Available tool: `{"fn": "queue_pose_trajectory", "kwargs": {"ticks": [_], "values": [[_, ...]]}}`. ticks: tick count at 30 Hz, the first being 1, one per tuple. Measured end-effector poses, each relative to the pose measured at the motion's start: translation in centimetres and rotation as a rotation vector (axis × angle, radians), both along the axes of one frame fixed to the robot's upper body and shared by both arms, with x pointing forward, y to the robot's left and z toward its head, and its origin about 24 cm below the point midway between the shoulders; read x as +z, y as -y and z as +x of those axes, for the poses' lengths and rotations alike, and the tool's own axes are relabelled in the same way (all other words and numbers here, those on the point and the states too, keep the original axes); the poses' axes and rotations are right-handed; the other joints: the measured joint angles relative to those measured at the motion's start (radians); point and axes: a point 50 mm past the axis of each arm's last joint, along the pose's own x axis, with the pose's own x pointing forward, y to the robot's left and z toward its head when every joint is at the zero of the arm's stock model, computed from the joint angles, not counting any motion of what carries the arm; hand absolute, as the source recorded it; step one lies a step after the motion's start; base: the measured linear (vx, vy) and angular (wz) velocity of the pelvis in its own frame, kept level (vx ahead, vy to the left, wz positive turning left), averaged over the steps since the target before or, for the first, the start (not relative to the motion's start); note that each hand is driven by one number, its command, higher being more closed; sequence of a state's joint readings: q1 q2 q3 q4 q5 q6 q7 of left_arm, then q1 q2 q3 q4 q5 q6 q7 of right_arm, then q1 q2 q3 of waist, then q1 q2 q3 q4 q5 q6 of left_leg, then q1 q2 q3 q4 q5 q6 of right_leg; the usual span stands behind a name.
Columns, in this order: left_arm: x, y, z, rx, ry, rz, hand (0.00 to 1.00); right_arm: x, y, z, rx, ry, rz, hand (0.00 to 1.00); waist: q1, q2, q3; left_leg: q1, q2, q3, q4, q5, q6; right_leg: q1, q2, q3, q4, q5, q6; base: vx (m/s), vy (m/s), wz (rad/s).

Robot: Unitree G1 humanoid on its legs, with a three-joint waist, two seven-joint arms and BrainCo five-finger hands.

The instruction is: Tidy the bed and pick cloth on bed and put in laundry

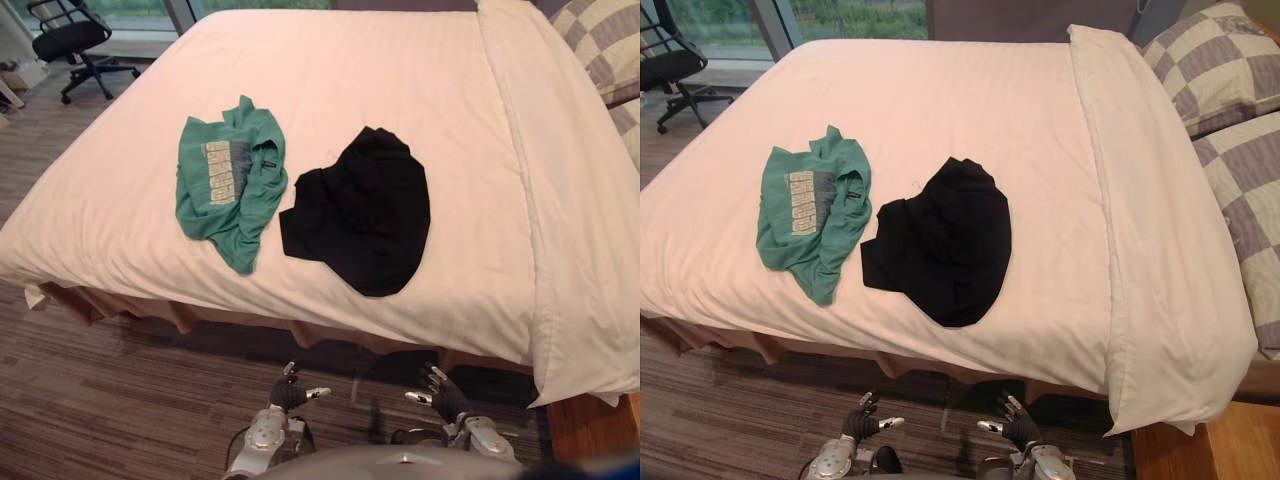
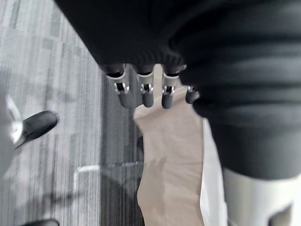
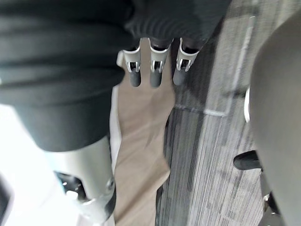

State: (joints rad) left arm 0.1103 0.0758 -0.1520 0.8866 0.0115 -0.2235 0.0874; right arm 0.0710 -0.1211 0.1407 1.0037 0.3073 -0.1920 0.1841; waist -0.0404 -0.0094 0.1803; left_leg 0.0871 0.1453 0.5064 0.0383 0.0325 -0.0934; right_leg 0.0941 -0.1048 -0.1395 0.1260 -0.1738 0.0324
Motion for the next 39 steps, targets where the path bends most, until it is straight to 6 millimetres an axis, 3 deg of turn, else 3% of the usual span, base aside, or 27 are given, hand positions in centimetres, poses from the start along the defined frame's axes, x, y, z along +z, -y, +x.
{"fn": "queue_pose_trajectory", "kwargs": {"ticks": [2, 3, 5, 7, 9, 11, 12, 15, 16, 17, 18, 19, 20, 21, 22, 23, 24, 25, 26, 27, 29, 32, 35, 39], "values": [[0.2, -0.3, 0.3, 0.006, 0.016, 0.005, 0.00, -0.1, 0.4, 0.0, -0.029, -0.022, -0.010, 0.00, 0.000, 0.007, 0.011, -0.070, 0.062, 0.004, 0.226, -0.068, 0.005, -0.002, 0.001, 0.031, 0.017, 0.002, 0.003, -0.12, 0.003, -0.44], [0.2, -0.4, 0.2, 0.008, 0.013, 0.004, 0.00, -0.1, 0.5, 0.0, -0.037, -0.024, -0.015, 0.00, -0.002, 0.011, 0.013, -0.067, 0.067, 0.004, 0.227, -0.069, 0.005, -0.004, 0.001, 0.038, 0.020, 0.001, 0.005, -0.12, 0.027, -0.33], [0.1, -0.3, 0.1, 0.023, 0.008, -0.014, 0.00, 0.0, 1.0, 0.0, -0.068, -0.023, -0.029, 0.00, -0.010, 0.027, 0.006, -0.041, 0.054, 0.004, 0.147, -0.069, 0.004, -0.029, 0.004, 0.051, 0.033, -0.001, 0.010, -0.11, 0.046, -0.18], [0.1, -0.3, 0.0, 0.028, 0.005, -0.025, 0.00, 0.1, 1.5, 0.3, -0.099, -0.019, -0.037, 0.00, -0.025, 0.034, 0.009, -0.008, 0.010, 0.008, -0.007, 0.009, 0.010, -0.064, 0.000, 0.073, 0.028, 0.003, 0.017, -0.16, 0.048, -0.08], [0.1, -0.6, -0.1, 0.056, 0.006, -0.031, 0.00, 0.1, 1.4, 0.3, -0.102, -0.022, -0.034, 0.00, -0.026, 0.029, 0.016, -0.007, 0.008, 0.019, -0.009, 0.019, 0.010, -0.057, -0.008, 0.086, 0.026, 0.007, 0.020, -0.10, 0.034, -0.09], [0.2, -1.5, -0.1, 0.114, 0.020, -0.047, 0.00, 0.0, 1.6, 0.2, -0.095, -0.031, -0.053, 0.00, -0.023, -0.001, 0.031, -0.041, 0.032, 0.037, 0.127, -0.055, 0.018, -0.033, -0.060, 0.102, 0.030, 0.003, 0.024, -0.06, 0.045, -0.12], [0.2, -1.5, -0.1, 0.115, 0.025, -0.050, 0.00, 0.0, 1.9, 0.1, -0.096, -0.033, -0.064, 0.00, -0.025, -0.001, 0.031, -0.048, 0.047, 0.038, 0.154, -0.063, 0.016, -0.033, -0.075, 0.107, 0.030, 0.001, 0.030, -0.08, 0.125, -0.23], [0.2, -0.9, -0.3, 0.118, 0.040, -0.072, 0.00, 0.1, 3.0, -0.3, -0.107, -0.022, -0.108, 0.00, -0.027, 0.025, 0.024, -0.054, 0.094, -0.001, 0.185, -0.056, 0.001, -0.038, -0.124, 0.145, 0.022, 0.004, 0.094, -0.01, 0.260, -0.44], [0.2, -0.4, -0.3, 0.117, 0.039, -0.084, 0.00, 0.2, 3.4, -0.5, -0.121, -0.011, -0.117, 0.00, -0.029, 0.044, 0.013, -0.053, 0.093, -0.034, 0.161, -0.052, -0.011, -0.042, -0.130, 0.146, 0.013, 0.008, 0.115, 0.12, 0.479, -0.14], [0.1, -0.1, -0.1, 0.107, 0.030, -0.077, 0.00, 0.1, 3.4, -0.7, -0.151, -0.011, -0.117, 0.00, -0.031, 0.027, 0.006, -0.038, 0.054, -0.055, 0.124, -0.078, -0.047, -0.042, -0.172, 0.141, 0.021, 0.014, 0.147, 0.10, 0.331, -0.04], [0.1, -0.1, 0.0, 0.105, 0.030, -0.073, 0.00, 0.0, 3.2, -0.8, -0.152, -0.013, -0.115, 0.00, -0.031, 0.020, 0.006, -0.034, 0.044, -0.053, 0.120, -0.080, -0.045, -0.039, -0.182, 0.138, 0.021, 0.014, 0.146, 0.15, 0.354, 0.06], [0.4, 0.2, 0.7, 0.090, 0.047, -0.070, 0.00, -0.1, 2.9, -0.9, -0.181, -0.012, -0.100, 0.00, -0.027, 0.011, 0.009, -0.024, 0.015, -0.046, 0.101, -0.084, -0.038, -0.049, -0.211, 0.073, 0.044, 0.076, 0.136, 0.15, 0.246, -0.09], [0.4, -0.2, 0.6, 0.099, 0.044, -0.049, 0.00, -0.1, 2.7, -0.8, -0.172, -0.009, -0.098, 0.00, -0.018, 0.018, 0.008, -0.012, 0.016, -0.031, 0.088, -0.085, -0.023, -0.063, -0.208, -0.020, 0.068, 0.124, 0.065, 0.19, 0.305, -0.13], [0.3, -0.3, 0.4, 0.102, 0.038, -0.044, 0.00, -0.1, 2.4, -0.7, -0.167, -0.007, -0.092, 0.00, -0.015, 0.020, 0.009, -0.007, 0.013, -0.028, 0.079, -0.087, -0.018, -0.067, -0.207, -0.047, 0.076, 0.137, 0.048, 0.19, 0.267, -0.16], [0.4, -0.5, 0.6, 0.102, 0.043, -0.032, 0.00, -0.1, 2.3, -0.5, -0.162, 0.003, -0.094, 0.00, -0.021, 0.017, 0.007, 0.009, 0.020, -0.029, 0.064, -0.085, 0.003, -0.070, -0.179, -0.082, 0.092, 0.131, 0.065, 0.16, 0.144, 0.11], [0.4, -1.0, 0.6, 0.100, 0.045, -0.013, 0.00, 0.0, 1.8, -0.3, -0.152, 0.011, -0.087, 0.00, -0.024, 0.017, 0.007, 0.024, 0.021, -0.040, 0.046, -0.084, 0.006, -0.052, -0.119, -0.097, 0.080, 0.107, 0.088, 0.15, 0.095, 0.18], [0.5, -1.2, 0.7, 0.097, 0.046, -0.008, 0.00, 0.0, 1.6, -0.2, -0.143, 0.014, -0.086, 0.00, -0.022, 0.017, 0.007, 0.029, 0.020, -0.047, 0.039, -0.083, 0.007, -0.045, -0.096, -0.097, 0.066, 0.097, 0.086, 0.12, 0.034, 0.37], [0.5, -1.3, 0.8, 0.085, 0.048, 0.001, 0.00, 0.0, 1.0, 0.0, -0.115, 0.016, -0.080, 0.00, -0.022, 0.015, 0.007, 0.036, 0.006, -0.065, 0.023, -0.082, 0.009, -0.016, -0.033, -0.085, 0.004, 0.060, 0.063, 0.09, 0.005, 0.45], [0.6, -0.6, 1.1, 0.049, 0.050, -0.005, 0.00, 0.0, 0.9, 0.0, -0.106, 0.012, -0.077, 0.00, -0.024, 0.025, 0.006, 0.036, -0.019, -0.086, 0.010, -0.080, 0.012, 0.008, -0.025, -0.078, -0.031, 0.045, 0.043, 0.10, 0.015, 0.47], [0.6, -0.2, 1.2, 0.036, 0.054, -0.010, 0.00, 0.1, 1.0, 0.0, -0.117, 0.013, -0.076, 0.00, -0.026, 0.025, 0.002, 0.037, -0.025, -0.093, 0.004, -0.076, 0.016, 0.012, -0.027, -0.070, -0.032, 0.045, 0.043, 0.11, 0.040, 0.53], [0.5, 0.9, 1.2, -0.020, 0.047, -0.028, 0.00, 0.0, 1.5, -0.1, -0.119, 0.002, -0.094, 0.00, -0.018, 0.053, -0.002, 0.047, -0.034, -0.108, -0.026, -0.057, 0.020, 0.022, -0.031, -0.073, -0.031, 0.042, 0.039, 0.12, 0.033, 0.31], [0.1, 1.1, 0.2, -0.021, 0.016, -0.054, 0.00, 0.0, 1.4, -0.1, -0.124, 0.003, -0.087, 0.00, -0.020, 0.051, -0.001, 0.063, -0.022, -0.108, -0.041, -0.049, 0.020, 0.033, -0.017, -0.072, -0.030, 0.042, 0.038, 0.07, -0.061, 0.01], [-0.3, 1.0, -0.4, 0.082, -0.022, -0.150, 0.00, -0.1, 1.2, -0.3, -0.178, -0.008, -0.046, 0.00, -0.020, 0.039, 0.003, 0.100, -0.008, -0.105, -0.068, -0.040, 0.006, 0.058, 0.001, -0.069, -0.030, 0.040, 0.035, 0.01, -0.070, 0.01], [-1.1, -1.1, -1.3, 0.530, -0.079, -0.338, 0.00, -0.5, 2.0, -1.2, -0.388, -0.051, -0.017, 0.00, -0.017, 0.029, 0.000, 0.114, -0.007, -0.090, -0.081, -0.036, 0.000, 0.060, 0.002, -0.065, -0.030, 0.038, 0.033, -0.05, -0.014, -0.07]]}}
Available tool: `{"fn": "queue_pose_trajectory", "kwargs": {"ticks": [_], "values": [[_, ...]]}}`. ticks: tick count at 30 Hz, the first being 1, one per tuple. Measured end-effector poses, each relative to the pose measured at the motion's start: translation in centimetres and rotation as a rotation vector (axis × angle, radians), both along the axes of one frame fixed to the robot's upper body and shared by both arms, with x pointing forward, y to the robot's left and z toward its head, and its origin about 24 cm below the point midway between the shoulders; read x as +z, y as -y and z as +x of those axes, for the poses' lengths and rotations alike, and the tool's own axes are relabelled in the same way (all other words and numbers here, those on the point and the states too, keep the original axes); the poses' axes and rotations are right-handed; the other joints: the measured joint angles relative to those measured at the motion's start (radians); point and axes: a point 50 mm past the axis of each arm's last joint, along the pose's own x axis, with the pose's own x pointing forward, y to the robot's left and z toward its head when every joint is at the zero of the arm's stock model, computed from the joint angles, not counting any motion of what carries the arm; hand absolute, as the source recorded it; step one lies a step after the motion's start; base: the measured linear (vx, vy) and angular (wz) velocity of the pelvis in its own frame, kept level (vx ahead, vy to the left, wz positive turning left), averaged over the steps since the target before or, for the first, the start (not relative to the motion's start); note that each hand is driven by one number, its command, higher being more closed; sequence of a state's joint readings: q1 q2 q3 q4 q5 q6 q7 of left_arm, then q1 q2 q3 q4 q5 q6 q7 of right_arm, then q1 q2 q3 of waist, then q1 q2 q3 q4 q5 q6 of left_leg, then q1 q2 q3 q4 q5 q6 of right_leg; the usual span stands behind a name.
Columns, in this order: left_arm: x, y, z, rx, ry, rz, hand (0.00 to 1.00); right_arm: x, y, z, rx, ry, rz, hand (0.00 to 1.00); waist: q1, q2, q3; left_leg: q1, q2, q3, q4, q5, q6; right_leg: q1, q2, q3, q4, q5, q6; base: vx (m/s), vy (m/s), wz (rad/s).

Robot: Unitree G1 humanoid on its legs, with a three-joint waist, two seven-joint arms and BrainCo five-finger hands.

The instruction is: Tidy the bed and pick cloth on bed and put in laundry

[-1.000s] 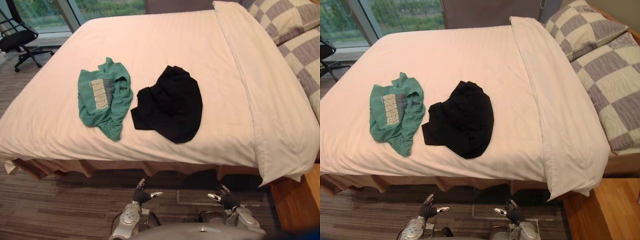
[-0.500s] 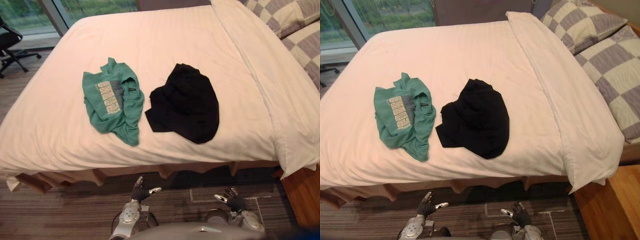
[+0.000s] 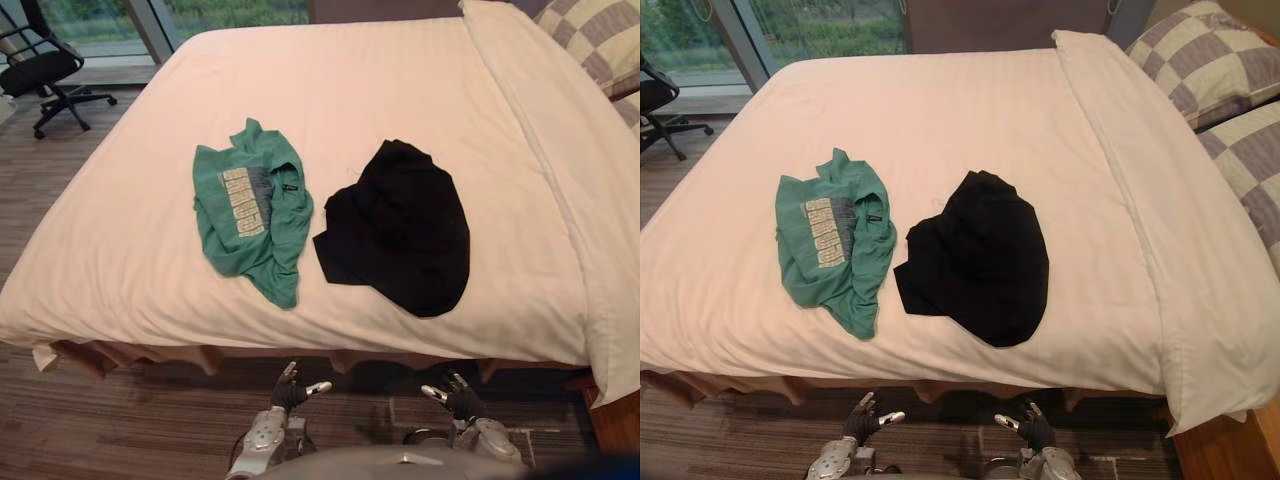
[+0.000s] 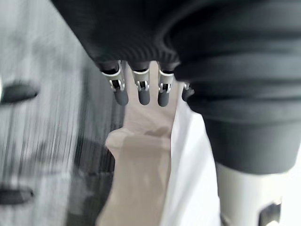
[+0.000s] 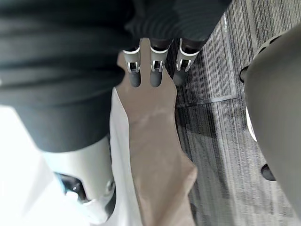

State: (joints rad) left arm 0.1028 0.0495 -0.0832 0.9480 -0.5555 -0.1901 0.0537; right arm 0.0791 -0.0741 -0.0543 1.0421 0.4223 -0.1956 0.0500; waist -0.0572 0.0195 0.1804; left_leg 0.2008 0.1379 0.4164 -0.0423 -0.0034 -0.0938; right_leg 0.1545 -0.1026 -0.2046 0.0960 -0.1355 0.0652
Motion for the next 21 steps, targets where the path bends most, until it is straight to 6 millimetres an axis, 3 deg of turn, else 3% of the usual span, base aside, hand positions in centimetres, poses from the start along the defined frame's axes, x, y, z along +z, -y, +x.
{"fn": "queue_pose_trajectory", "kwargs": {"ticks": [2, 4, 6, 7, 9, 11, 12, 14, 15, 16, 17, 18, 19, 20, 21], "values": [[-0.4, -1.8, -1.1, 0.220, -0.052, -0.031, 0.00, -0.3, 0.5, -1.1, -0.148, -0.039, 0.012, 0.00, 0.012, 0.000, 0.000, 0.014, -0.001, 0.017, -0.024, 0.007, -0.007, 0.001, 0.000, 0.001, 0.000, 0.000, 0.000, -0.07, 0.011, -0.16], [-0.8, -4.7, -3.4, 0.565, -0.117, -0.060, 0.00, -0.7, 1.4, -3.2, -0.349, -0.095, 0.016, 0.00, 0.022, -0.007, -0.007, 0.025, -0.001, 0.035, -0.055, 0.024, -0.009, -0.006, -0.006, 0.000, 0.000, -0.003, -0.001, -0.11, -0.006, -0.12], [-0.8, -6.1, -4.5, 0.717, -0.127, -0.069, 0.00, -0.7, 2.1, -4.2, -0.452, -0.118, 0.004, 0.00, 0.032, -0.009, -0.008, 0.025, -0.003, 0.041, -0.060, 0.027, -0.008, -0.009, -0.009, -0.001, -0.001, -0.006, -0.001, -0.10, -0.014, -0.08], [-0.6, -7.7, -5.8, 0.904, -0.120, -0.082, 0.00, -0.5, 3.4, -5.2, -0.568, -0.119, -0.026, 0.00, 0.046, -0.008, -0.011, 0.025, -0.005, 0.042, -0.062, 0.028, -0.007, -0.008, -0.013, -0.006, 0.001, -0.009, 0.003, -0.11, -0.011, -0.01], [-0.3, -9.0, -6.4, 1.033, -0.088, -0.094, 0.00, 0.0, 4.6, -6.2, -0.654, -0.109, -0.074, 0.00, 0.050, -0.007, -0.014, 0.025, -0.007, 0.041, -0.062, 0.027, -0.007, -0.008, -0.017, -0.014, 0.002, -0.011, 0.006, -0.08, 0.000, 0.08], [1.0, -11.9, -7.5, 1.207, 0.012, -0.067, 0.00, 1.3, 7.2, -7.0, -0.788, -0.068, -0.186, 0.00, 0.052, -0.010, -0.020, 0.019, -0.010, 0.046, -0.062, 0.019, -0.005, -0.006, -0.029, -0.038, 0.001, -0.013, 0.012, -0.08, 0.017, 0.19], [1.4, -12.4, -7.5, 1.226, 0.034, -0.058, 0.00, 1.6, 7.7, -7.1, -0.809, -0.055, -0.206, 0.00, 0.052, -0.011, -0.024, 0.017, -0.010, 0.052, -0.062, 0.019, -0.005, -0.005, -0.032, -0.045, 0.000, -0.013, 0.013, -0.03, 0.031, 0.41], [3.9, -15.7, -7.4, 1.388, 0.224, -0.046, 0.00, 3.8, 10.9, -7.7, -0.903, 0.038, -0.333, 0.00, 0.048, -0.021, -0.064, -0.001, 0.002, 0.135, -0.062, 0.030, -0.007, 0.001, -0.048, -0.091, -0.015, -0.001, 0.025, 0.05, 0.043, 0.52], [4.4, -16.4, -7.4, 1.420, 0.271, -0.046, 0.00, 4.4, 11.6, -7.6, -0.894, 0.058, -0.367, 0.00, 0.049, -0.026, -0.067, -0.001, -0.001, 0.136, -0.062, 0.031, -0.007, 0.002, -0.050, -0.091, -0.016, 0.001, 0.025, 0.09, 0.059, 0.22], [6.3, -18.3, -7.2, 1.482, 0.409, -0.029, 0.00, 6.2, 13.3, -6.6, -0.855, 0.138, -0.452, 0.00, 0.051, -0.029, -0.081, -0.001, -0.005, 0.136, -0.061, 0.041, -0.004, 0.004, -0.055, -0.092, -0.018, 0.008, 0.029, 0.06, 0.055, 0.04], [7.1, -18.9, -7.3, 1.496, 0.462, -0.016, 0.00, 6.9, 13.7, -6.0, -0.838, 0.177, -0.474, 0.00, 0.051, -0.030, -0.084, -0.002, -0.006, 0.133, -0.061, 0.041, -0.004, 0.005, -0.056, -0.092, -0.019, 0.010, 0.029, 0.05, 0.044, 0.10], [10.0, -20.6, -6.9, 1.485, 0.623, 0.039, 0.00, 9.3, 14.5, -4.7, -0.796, 0.296, -0.534, 0.00, 0.048, -0.039, -0.089, -0.002, -0.006, 0.128, -0.061, 0.041, -0.004, 0.009, -0.056, -0.095, -0.021, 0.018, 0.030, 0.05, 0.021, 0.14], [14.5, -22.1, -5.7, 1.407, 0.851, 0.133, 0.00, 12.3, 14.9, -3.3, -0.728, 0.424, -0.615, 0.00, 0.050, -0.050, -0.094, -0.006, -0.006, 0.126, -0.060, 0.041, -0.004, 0.010, -0.055, -0.101, -0.025, 0.021, 0.030, 0.03, 0.013, 0.13], [16.1, -22.4, -5.3, 1.375, 0.930, 0.160, 0.00, 13.2, 14.9, -2.9, -0.707, 0.464, -0.636, 0.00, 0.050, -0.057, -0.099, -0.008, -0.006, 0.124, -0.060, 0.041, -0.004, 0.010, -0.055, -0.103, -0.026, 0.021, 0.031, 0.03, -0.004, 0.09], [21.6, -22.7, -4.0, 1.236, 1.142, 0.296, 0.00, 16.2, 14.8, -1.4, -0.637, 0.584, -0.698, 0.00, 0.051, -0.073, -0.106, -0.008, -0.004, 0.123, -0.058, 0.039, -0.004, 0.011, -0.053, -0.105, -0.026, 0.024, 0.031, 0.03, -0.006, 0.03]]}}
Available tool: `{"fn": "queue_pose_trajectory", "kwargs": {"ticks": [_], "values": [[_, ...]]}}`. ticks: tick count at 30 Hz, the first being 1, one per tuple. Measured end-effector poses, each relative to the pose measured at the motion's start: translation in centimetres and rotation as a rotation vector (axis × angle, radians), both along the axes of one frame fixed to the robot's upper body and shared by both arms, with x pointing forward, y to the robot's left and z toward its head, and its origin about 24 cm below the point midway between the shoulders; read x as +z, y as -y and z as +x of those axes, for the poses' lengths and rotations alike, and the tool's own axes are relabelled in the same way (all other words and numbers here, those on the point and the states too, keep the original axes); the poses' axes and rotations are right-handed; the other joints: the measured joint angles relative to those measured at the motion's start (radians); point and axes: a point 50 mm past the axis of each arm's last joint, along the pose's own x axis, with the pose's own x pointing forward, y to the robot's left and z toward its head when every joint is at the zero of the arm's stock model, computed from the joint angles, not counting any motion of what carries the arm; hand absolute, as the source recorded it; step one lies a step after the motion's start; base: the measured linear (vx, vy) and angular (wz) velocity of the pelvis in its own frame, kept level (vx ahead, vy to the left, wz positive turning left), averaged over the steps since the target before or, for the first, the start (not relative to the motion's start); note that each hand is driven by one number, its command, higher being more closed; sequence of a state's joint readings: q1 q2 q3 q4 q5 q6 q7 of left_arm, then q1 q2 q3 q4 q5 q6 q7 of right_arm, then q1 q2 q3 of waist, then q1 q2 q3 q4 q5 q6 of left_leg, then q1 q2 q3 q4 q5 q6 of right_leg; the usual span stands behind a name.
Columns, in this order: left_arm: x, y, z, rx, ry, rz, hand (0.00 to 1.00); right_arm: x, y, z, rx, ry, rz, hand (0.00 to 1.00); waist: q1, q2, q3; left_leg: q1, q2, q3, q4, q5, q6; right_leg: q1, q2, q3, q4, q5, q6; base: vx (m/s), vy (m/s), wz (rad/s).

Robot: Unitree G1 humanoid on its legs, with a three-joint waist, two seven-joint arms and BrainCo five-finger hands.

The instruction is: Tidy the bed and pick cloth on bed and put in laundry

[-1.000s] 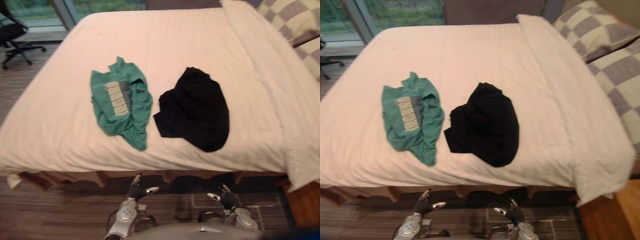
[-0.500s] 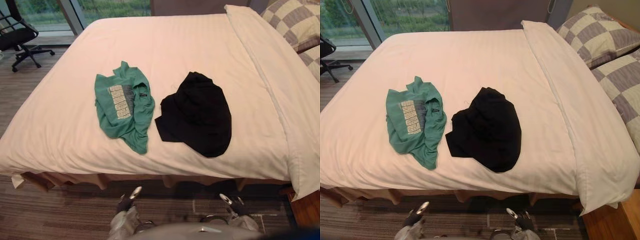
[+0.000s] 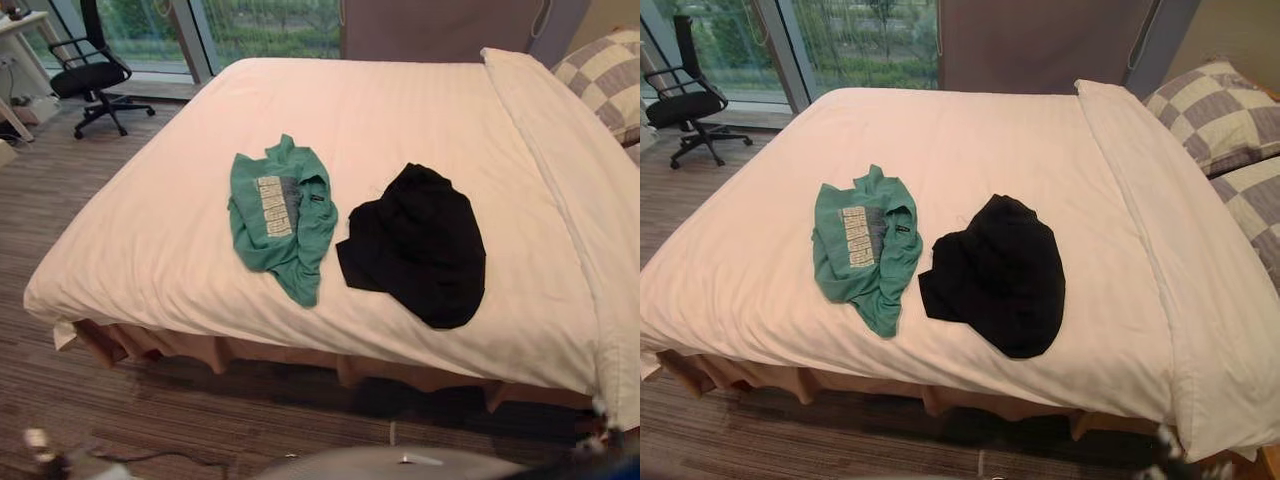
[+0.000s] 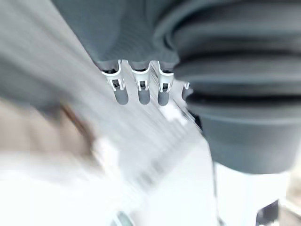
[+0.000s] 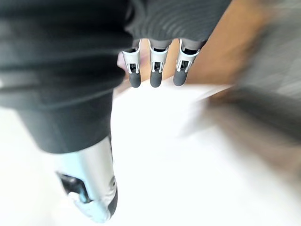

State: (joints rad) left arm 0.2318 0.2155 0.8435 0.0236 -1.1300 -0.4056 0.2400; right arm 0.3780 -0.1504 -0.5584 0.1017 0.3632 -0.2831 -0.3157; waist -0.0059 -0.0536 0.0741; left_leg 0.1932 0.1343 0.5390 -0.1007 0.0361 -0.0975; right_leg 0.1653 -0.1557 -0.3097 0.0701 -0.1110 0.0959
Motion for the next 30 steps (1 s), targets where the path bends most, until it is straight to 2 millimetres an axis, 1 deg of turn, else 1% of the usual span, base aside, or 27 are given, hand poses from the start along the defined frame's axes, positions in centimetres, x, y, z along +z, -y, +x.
{"fn": "queue_pose_trajectory", "kwargs": {"ticks": [1, 2, 3, 4, 5, 6, 8, 9, 10, 11, 12, 13, 14, 15, 16, 17, 18, 19, 21, 22, 23, 24, 25, 26, 28, 29, 30], "values": [[4.3, 0.8, 1.0, -0.031, 0.032, 0.209, 0.00, 2.5, -0.2, 1.1, 0.062, 0.051, -0.088, 0.00, -0.002, -0.008, -0.005, 0.002, 0.001, 0.002, 0.003, -0.002, 0.001, 0.000, 0.001, 0.003, 0.000, 0.004, -0.002, 0.00, 0.000, 0.00], [5.8, 1.3, 1.3, -0.045, 0.045, 0.283, 0.00, 3.4, -0.3, 1.4, 0.083, 0.074, -0.114, 0.00, -0.004, -0.008, -0.005, 0.002, 0.001, 0.003, 0.003, -0.003, 0.001, 0.000, 0.001, 0.005, 0.000, 0.005, -0.002, 0.00, 0.011, -0.08], [9.1, 3.1, 2.3, -0.095, 0.059, 0.469, 0.00, 5.4, -0.8, 2.1, 0.142, 0.114, -0.179, 0.00, -0.010, -0.007, -0.005, 0.005, -0.001, 0.009, 0.003, -0.007, 0.003, -0.003, 0.002, 0.028, 0.000, 0.012, -0.006, -0.01, 0.025, -0.16], [11.0, 4.9, 3.2, -0.133, 0.047, 0.609, 0.00, 6.4, -1.2, 2.4, 0.185, 0.128, -0.211, 0.00, -0.014, -0.005, -0.005, 0.011, -0.004, 0.019, 0.003, -0.012, 0.003, -0.005, 0.001, 0.051, 0.000, 0.012, -0.005, -0.02, 0.030, -0.25], [11.7, 6.1, 4.1, -0.169, 0.035, 0.676, 0.00, 6.7, -1.5, 2.5, 0.209, 0.135, -0.216, 0.00, -0.018, -0.002, -0.006, 0.017, -0.007, 0.029, 0.003, -0.016, 0.003, -0.006, 0.003, 0.061, 0.000, 0.012, -0.006, -0.03, 0.021, -0.28], [11.9, 7.3, 5.1, -0.206, -0.002, 0.729, 0.00, 6.9, -1.6, 2.7, 0.231, 0.131, -0.215, 0.00, -0.022, 0.004, -0.009, 0.018, -0.010, 0.033, 0.002, -0.020, 0.004, -0.010, 0.004, 0.080, 0.000, 0.012, -0.006, -0.03, 0.007, -0.25], [11.4, 9.5, 7.7, -0.304, -0.110, 0.807, 0.00, 6.8, -2.0, 3.4, 0.287, 0.117, -0.207, 0.00, -0.041, 0.017, -0.008, 0.018, -0.015, 0.038, 0.002, -0.021, 0.005, -0.019, 0.003, 0.112, 0.000, 0.012, -0.006, -0.02, -0.001, -0.22], [11.3, 10.0, 8.2, -0.327, -0.136, 0.823, 0.00, 6.8, -2.1, 3.6, 0.301, 0.107, -0.211, 0.00, -0.045, 0.020, -0.006, 0.019, -0.015, 0.040, 0.002, -0.021, 0.005, -0.020, 0.004, 0.115, 0.000, 0.012, -0.006, -0.03, -0.014, -0.27], [10.6, 11.0, 9.4, -0.380, -0.233, 0.872, 0.00, 6.8, -2.4, 4.0, 0.339, 0.083, -0.220, 0.00, -0.061, 0.024, -0.004, 0.025, -0.014, 0.052, 0.002, -0.021, 0.004, -0.023, 0.007, 0.140, 0.000, 0.012, -0.006, -0.04, -0.033, -0.39], [9.9, 11.2, 10.1, -0.412, -0.328, 0.892, 0.00, 6.7, -2.5, 4.2, 0.361, 0.063, -0.230, 0.00, -0.070, 0.032, 0.000, 0.032, -0.011, 0.068, 0.002, -0.023, 0.003, -0.028, 0.013, 0.161, 0.000, 0.012, -0.006, -0.03, -0.029, -0.40], [9.4, 11.1, 10.5, -0.432, -0.354, 0.889, 0.00, 6.7, -2.5, 4.2, 0.366, 0.057, -0.232, 0.00, -0.076, 0.036, 0.001, 0.033, -0.010, 0.071, 0.002, -0.023, 0.003, -0.029, 0.014, 0.163, -0.001, 0.012, -0.006, -0.04, -0.052, -0.28], [8.0, 10.6, 11.6, -0.483, -0.420, 0.854, 0.00, 6.7, -2.6, 4.4, 0.382, 0.049, -0.227, 0.00, -0.090, 0.050, 0.007, 0.034, -0.011, 0.075, 0.001, -0.022, 0.002, -0.030, 0.018, 0.169, -0.001, 0.012, -0.007, -0.04, -0.038, -0.23], [7.0, 10.0, 12.7, -0.514, -0.473, 0.826, 0.00, 6.7, -2.8, 4.8, 0.408, 0.033, -0.238, 0.00, -0.090, 0.059, 0.012, 0.036, -0.010, 0.091, 0.002, -0.022, 0.001, -0.040, 0.024, 0.193, 0.001, 0.012, -0.007, -0.04, -0.038, -0.25], [6.7, 9.9, 13.1, -0.521, -0.500, 0.828, 0.00, 6.7, -2.9, 4.9, 0.421, 0.025, -0.244, 0.00, -0.091, 0.061, 0.012, 0.036, -0.008, 0.098, 0.002, -0.021, 0.000, -0.045, 0.026, 0.200, 0.001, 0.012, -0.007, -0.04, -0.041, -0.41], [6.2, 9.6, 14.1, -0.556, -0.568, 0.842, 0.00, 6.6, -3.6, 5.7, 0.471, 0.023, -0.242, 0.00, -0.091, 0.065, 0.014, 0.036, -0.002, 0.114, 0.002, -0.018, -0.004, -0.054, 0.034, 0.218, 0.002, 0.012, -0.007, -0.05, -0.068, -0.25], [5.9, 9.6, 15.0, -0.593, -0.618, 0.859, 0.00, 6.6, -4.2, 6.4, 0.517, 0.017, -0.246, 0.00, -0.097, 0.066, 0.015, 0.037, 0.003, 0.115, 0.002, -0.016, -0.008, -0.056, 0.040, 0.224, 0.005, 0.012, -0.007, -0.05, -0.068, -0.21], [5.8, 9.6, 15.4, -0.605, -0.638, 0.864, 0.00, 6.5, -4.5, 6.6, 0.536, 0.013, -0.247, 0.00, -0.099, 0.065, 0.015, 0.037, 0.005, 0.118, 0.003, -0.015, -0.009, -0.059, 0.042, 0.229, 0.009, 0.011, -0.007, -0.05, -0.057, -0.23], [5.4, 9.7, 16.2, -0.630, -0.679, 0.870, 0.00, 6.5, -5.3, 7.4, 0.593, 0.018, -0.242, 0.00, -0.103, 0.063, 0.016, 0.033, 0.011, 0.140, 0.003, -0.014, -0.011, -0.084, 0.050, 0.261, 0.025, 0.011, -0.009, -0.04, -0.031, -0.32], [4.9, 9.5, 17.1, -0.641, -0.718, 0.862, 0.00, 6.9, -6.1, 8.4, 0.654, 0.023, -0.253, 0.00, -0.101, 0.063, 0.019, 0.009, 0.018, 0.151, 0.003, -0.012, -0.011, -0.117, 0.052, 0.275, 0.034, 0.010, -0.009, -0.06, -0.045, -0.28], [5.1, 9.2, 18.0, -0.624, -0.746, 0.870, 0.00, 7.3, -6.4, 8.9, 0.672, 0.039, -0.260, 0.00, -0.113, 0.053, 0.026, -0.028, 0.019, 0.162, 0.012, -0.010, -0.009, -0.164, 0.052, 0.294, 0.048, 0.011, -0.010, -0.07, -0.040, -0.18], [5.3, 9.2, 18.3, -0.615, -0.750, 0.873, 0.00, 7.4, -6.5, 9.1, 0.674, 0.045, -0.261, 0.00, -0.113, 0.049, 0.032, -0.043, 0.019, 0.164, 0.019, -0.011, -0.008, -0.178, 0.052, 0.303, 0.050, 0.011, -0.010, -0.10, -0.038, -0.14], [6.0, 9.0, 19.0, -0.591, -0.779, 0.903, 0.00, 7.8, -6.8, 9.7, 0.686, 0.062, -0.269, 0.00, -0.112, 0.041, 0.052, -0.086, 0.023, 0.164, 0.036, -0.012, -0.005, -0.214, 0.052, 0.322, 0.051, 0.015, -0.014, -0.08, -0.026, -0.06], [6.6, 8.7, 19.9, -0.577, -0.802, 0.907, 0.00, 8.5, -6.8, 10.2, 0.700, 0.074, -0.289, 0.00, -0.120, 0.038, 0.078, -0.125, 0.024, 0.166, 0.046, -0.005, 0.003, -0.252, 0.054, 0.329, 0.052, 0.026, -0.016, -0.08, -0.031, -0.04], [6.7, 8.6, 20.2, -0.572, -0.809, 0.899, 0.00, 8.7, -6.8, 10.4, 0.701, 0.081, -0.297, 0.00, -0.120, 0.039, 0.087, -0.135, 0.024, 0.166, 0.051, -0.004, 0.004, -0.262, 0.056, 0.332, 0.052, 0.033, -0.017, -0.06, -0.029, -0.07], [7.3, 8.2, 21.4, -0.550, -0.846, 0.868, 0.00, 10.1, -6.9, 11.0, 0.709, 0.127, -0.329, 0.00, -0.127, 0.043, 0.134, -0.179, 0.044, 0.169, 0.080, -0.001, 0.006, -0.299, 0.065, 0.354, 0.055, 0.048, -0.020, -0.05, -0.039, -0.05], [7.8, 8.2, 21.7, -0.529, -0.846, 0.862, 0.00, 10.8, -7.0, 11.1, 0.715, 0.161, -0.340, 0.00, -0.133, 0.045, 0.154, -0.194, 0.053, 0.168, 0.090, -0.001, 0.005, -0.313, 0.067, 0.355, 0.062, 0.049, -0.020, -0.03, -0.039, 0.01], [8.1, 8.1, 21.9, -0.512, -0.852, 0.867, 0.00, 11.2, -7.2, 11.1, 0.718, 0.179, -0.345, 0.00, -0.137, 0.046, 0.161, -0.203, 0.058, 0.168, 0.095, -0.001, 0.005, -0.326, 0.068, 0.357, 0.070, 0.049, -0.020, 0.00, 0.000, 0.00]]}}
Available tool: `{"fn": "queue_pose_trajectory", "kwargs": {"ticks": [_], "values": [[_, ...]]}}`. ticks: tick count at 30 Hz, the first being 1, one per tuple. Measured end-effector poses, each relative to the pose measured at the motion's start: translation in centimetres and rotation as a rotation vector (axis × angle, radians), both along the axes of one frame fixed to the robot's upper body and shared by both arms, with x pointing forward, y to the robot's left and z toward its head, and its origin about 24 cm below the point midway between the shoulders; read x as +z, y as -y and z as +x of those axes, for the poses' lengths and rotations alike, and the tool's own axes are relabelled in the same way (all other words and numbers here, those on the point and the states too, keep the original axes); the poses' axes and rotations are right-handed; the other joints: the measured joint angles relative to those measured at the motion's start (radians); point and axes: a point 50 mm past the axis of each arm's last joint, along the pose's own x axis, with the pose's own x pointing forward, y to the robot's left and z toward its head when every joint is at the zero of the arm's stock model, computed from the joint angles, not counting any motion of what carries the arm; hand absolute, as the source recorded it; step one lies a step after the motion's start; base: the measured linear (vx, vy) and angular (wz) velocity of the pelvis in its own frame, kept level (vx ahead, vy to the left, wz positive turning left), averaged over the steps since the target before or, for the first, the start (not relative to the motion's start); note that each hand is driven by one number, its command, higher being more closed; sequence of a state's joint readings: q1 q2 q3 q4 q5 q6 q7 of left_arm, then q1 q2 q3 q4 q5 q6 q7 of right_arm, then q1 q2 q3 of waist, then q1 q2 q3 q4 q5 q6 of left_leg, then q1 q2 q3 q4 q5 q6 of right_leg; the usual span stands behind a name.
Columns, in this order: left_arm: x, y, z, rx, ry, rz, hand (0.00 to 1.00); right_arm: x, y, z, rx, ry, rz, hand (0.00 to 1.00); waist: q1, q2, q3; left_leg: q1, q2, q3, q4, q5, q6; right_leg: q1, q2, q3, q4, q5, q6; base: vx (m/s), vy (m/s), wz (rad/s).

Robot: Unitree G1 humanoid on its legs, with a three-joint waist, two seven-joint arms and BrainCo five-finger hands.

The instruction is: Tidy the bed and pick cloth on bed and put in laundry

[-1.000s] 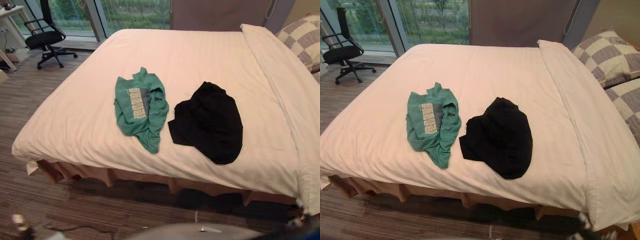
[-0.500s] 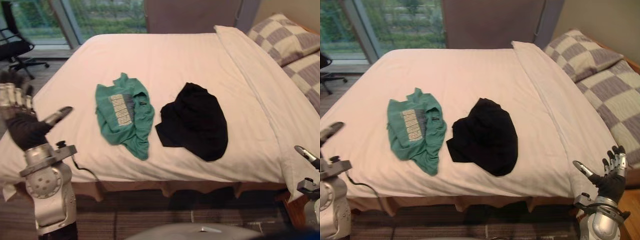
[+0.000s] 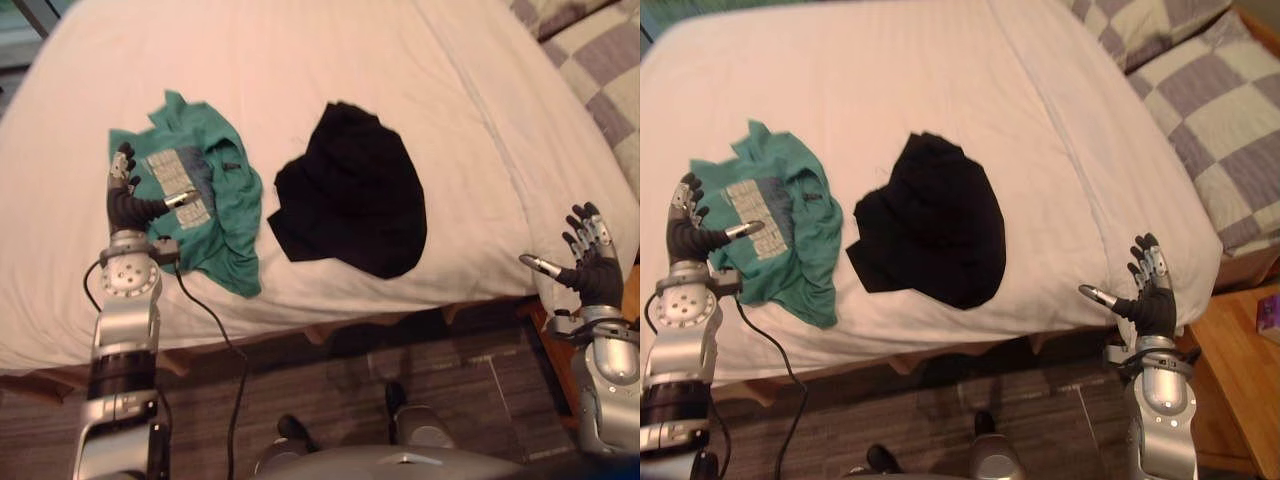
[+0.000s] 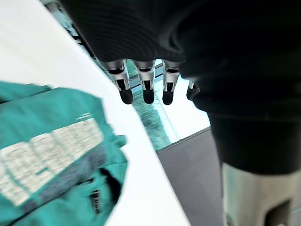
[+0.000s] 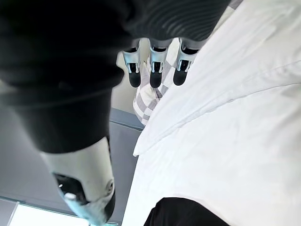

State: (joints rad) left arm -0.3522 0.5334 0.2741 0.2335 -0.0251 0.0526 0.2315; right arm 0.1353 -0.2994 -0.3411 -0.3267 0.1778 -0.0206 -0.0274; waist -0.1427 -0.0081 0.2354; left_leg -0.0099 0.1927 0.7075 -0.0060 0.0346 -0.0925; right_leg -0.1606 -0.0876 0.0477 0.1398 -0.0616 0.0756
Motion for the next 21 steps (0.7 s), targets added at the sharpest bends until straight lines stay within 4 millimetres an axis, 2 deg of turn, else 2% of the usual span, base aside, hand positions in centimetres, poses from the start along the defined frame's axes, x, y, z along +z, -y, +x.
{"fn": "queue_pose_trajectory", "kwargs": {"ticks": [3, 5, 9, 11, 13, 15, 17, 18, 21], "values": [[1.4, 0.1, 0.8, 0.028, 0.025, -0.002, 0.00, 1.9, -0.4, 0.2, 0.029, 0.075, -0.032, 0.00, -0.003, 0.006, 0.039, -0.049, 0.017, 0.000, 0.030, -0.001, -0.001, -0.059, 0.009, 0.018, 0.034, 0.000, 0.000, 0.00, -0.016, 0.00], [2.7, 0.4, 1.6, 0.047, 0.053, -0.028, 0.00, 3.7, -0.6, 0.4, 0.060, 0.142, -0.065, 0.00, -0.003, 0.012, 0.094, -0.089, 0.024, -0.002, 0.048, 0.000, 0.000, -0.100, 0.009, 0.020, 0.051, 0.000, 0.000, -0.04, -0.042, 0.00], [3.2, 0.7, 2.7, 0.055, 0.007, -0.038, 0.00, 4.9, -1.0, 0.4, 0.074, 0.205, -0.073, 0.00, -0.003, 0.020, 0.142, -0.162, 0.034, -0.004, 0.076, 0.002, 0.003, -0.172, 0.011, 0.022, 0.068, 0.000, 0.000, -0.03, -0.042, 0.00], [3.7, 0.2, 3.1, 0.097, -0.049, -0.048, 0.00, 6.3, -1.3, 0.4, 0.093, 0.260, -0.106, 0.00, -0.005, 0.026, 0.198, -0.211, 0.044, -0.006, 0.102, 0.003, 0.005, -0.224, 0.012, 0.022, 0.099, 0.000, 0.000, -0.05, -0.047, 0.00], [4.3, -0.1, 3.4, 0.126, -0.073, -0.056, 0.00, 7.3, -1.4, 0.3, 0.107, 0.280, -0.155, 0.00, -0.005, 0.028, 0.221, -0.257, 0.051, -0.009, 0.120, 0.004, 0.006, -0.273, 0.014, 0.021, 0.119, -0.001, -0.001, -0.05, -0.049, 0.02], [5.4, -0.3, 3.5, 0.172, -0.072, -0.006, 0.00, 8.0, -1.4, 0.2, 0.109, 0.310, -0.173, 0.00, -0.005, 0.028, 0.227, -0.297, 0.055, -0.012, 0.128, 0.010, 0.014, -0.312, 0.015, 0.021, 0.125, -0.001, -0.001, -0.04, -0.058, 0.04], [7.0, -0.5, 3.6, 0.234, -0.078, 0.059, 0.00, 9.3, -0.9, 0.1, 0.106, 0.361, -0.173, 0.00, -0.006, 0.036, 0.264, -0.333, 0.063, -0.030, 0.147, 0.011, 0.016, -0.345, 0.017, 0.016, 0.150, -0.002, -0.001, -0.04, -0.049, 0.09], [7.2, -0.6, 3.5, 0.241, -0.076, 0.069, 1.00, 9.5, -0.9, 0.0, 0.110, 0.365, -0.181, 0.00, -0.006, 0.038, 0.266, -0.342, 0.064, -0.031, 0.150, 0.011, 0.016, -0.355, 0.017, 0.016, 0.154, -0.002, -0.001, -0.08, -0.053, 0.05], [8.9, -0.9, 3.3, 0.292, -0.062, 0.148, 1.00, 10.6, -1.1, -0.3, 0.134, 0.400, -0.200, 0.00, -0.007, 0.042, 0.270, -0.402, 0.067, -0.033, 0.161, 0.018, 0.026, -0.411, 0.017, 0.017, 0.156, -0.002, -0.001, -0.06, -0.043, 0.03]]}}
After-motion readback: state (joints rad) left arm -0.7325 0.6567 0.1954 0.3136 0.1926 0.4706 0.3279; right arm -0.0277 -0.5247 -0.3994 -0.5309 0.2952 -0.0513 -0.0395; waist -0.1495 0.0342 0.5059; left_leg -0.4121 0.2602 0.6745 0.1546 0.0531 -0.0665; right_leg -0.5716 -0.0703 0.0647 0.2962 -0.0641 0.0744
